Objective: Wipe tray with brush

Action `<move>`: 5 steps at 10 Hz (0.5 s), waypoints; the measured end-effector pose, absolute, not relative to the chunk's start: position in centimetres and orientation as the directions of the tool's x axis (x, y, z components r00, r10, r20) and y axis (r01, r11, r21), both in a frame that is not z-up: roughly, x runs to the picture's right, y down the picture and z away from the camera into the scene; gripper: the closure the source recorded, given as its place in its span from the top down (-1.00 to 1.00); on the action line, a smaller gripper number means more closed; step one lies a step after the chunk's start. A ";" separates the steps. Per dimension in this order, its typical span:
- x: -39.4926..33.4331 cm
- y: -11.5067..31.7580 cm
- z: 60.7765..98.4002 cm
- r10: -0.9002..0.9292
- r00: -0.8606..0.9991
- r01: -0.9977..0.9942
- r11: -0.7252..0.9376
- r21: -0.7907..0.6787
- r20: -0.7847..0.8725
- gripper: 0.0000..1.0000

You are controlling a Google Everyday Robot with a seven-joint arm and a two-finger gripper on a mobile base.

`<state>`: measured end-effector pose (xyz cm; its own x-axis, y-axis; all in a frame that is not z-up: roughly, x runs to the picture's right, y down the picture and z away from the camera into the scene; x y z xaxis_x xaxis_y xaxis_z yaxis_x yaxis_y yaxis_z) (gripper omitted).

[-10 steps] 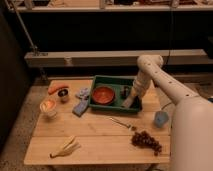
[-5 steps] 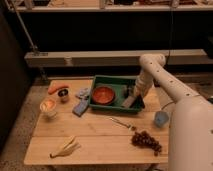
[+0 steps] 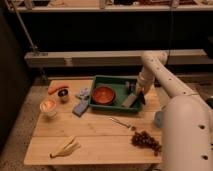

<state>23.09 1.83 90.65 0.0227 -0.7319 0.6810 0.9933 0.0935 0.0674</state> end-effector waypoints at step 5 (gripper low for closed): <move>20.2 1.2 91.1 -0.737 -0.010 0.991 0.083 0.106 0.675 -1.00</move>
